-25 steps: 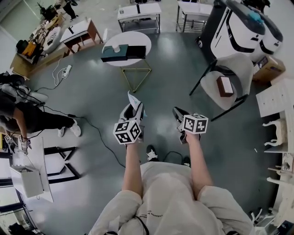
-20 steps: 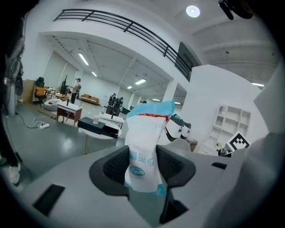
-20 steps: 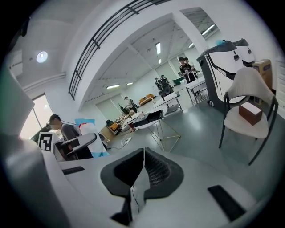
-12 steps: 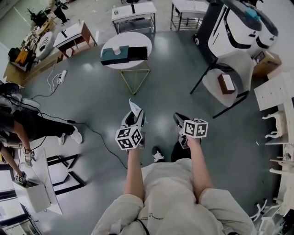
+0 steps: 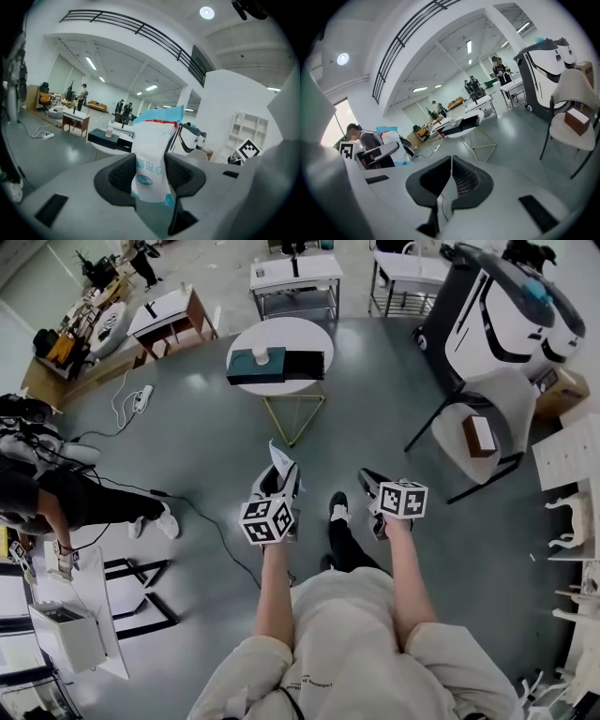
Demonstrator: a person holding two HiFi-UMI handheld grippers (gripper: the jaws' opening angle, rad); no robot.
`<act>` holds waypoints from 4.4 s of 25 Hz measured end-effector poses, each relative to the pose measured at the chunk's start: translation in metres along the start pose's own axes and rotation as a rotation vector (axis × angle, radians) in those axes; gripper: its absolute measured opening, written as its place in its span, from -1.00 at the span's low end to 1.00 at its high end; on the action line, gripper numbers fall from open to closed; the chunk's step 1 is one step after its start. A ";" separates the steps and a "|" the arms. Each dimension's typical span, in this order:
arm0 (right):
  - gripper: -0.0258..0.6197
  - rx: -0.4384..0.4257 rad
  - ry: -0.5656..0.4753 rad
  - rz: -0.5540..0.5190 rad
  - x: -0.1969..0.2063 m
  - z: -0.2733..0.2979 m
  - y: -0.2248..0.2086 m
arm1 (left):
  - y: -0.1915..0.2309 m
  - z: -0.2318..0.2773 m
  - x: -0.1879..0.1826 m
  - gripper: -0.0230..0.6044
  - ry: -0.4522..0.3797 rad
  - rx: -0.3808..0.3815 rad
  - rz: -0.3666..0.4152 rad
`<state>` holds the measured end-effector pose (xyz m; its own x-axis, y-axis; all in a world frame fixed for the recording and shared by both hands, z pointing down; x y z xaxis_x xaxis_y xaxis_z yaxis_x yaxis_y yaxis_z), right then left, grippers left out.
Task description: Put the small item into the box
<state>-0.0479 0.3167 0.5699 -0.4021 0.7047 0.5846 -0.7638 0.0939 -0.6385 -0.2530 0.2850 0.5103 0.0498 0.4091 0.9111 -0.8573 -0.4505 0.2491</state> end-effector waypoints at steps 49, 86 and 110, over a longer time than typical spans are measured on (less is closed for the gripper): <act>-0.81 -0.048 0.070 -0.107 -0.295 0.235 -0.079 | 0.084 0.332 -0.135 -0.31 0.133 -0.003 0.110; -0.81 0.020 0.040 -0.034 -0.501 0.434 -0.078 | 0.232 0.594 -0.238 -0.31 0.146 0.168 -0.166; -0.81 -0.181 0.170 -0.124 -0.534 0.538 -0.087 | 0.300 0.659 -0.226 -0.31 0.139 -0.014 -0.270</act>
<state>-0.0386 -0.4465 0.5822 -0.2093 0.7865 0.5811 -0.6930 0.3000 -0.6556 -0.1834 -0.4656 0.5959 0.2071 0.6180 0.7584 -0.8295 -0.3001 0.4711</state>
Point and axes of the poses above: the fingertips, and each gripper's own axes: z forward along the fingers, y to its left, x out of its underside, the point moved 2 cm from there along -z, backward along the fingers, and after that the axes turned 6 degrees about z, right-handed, at the moved point
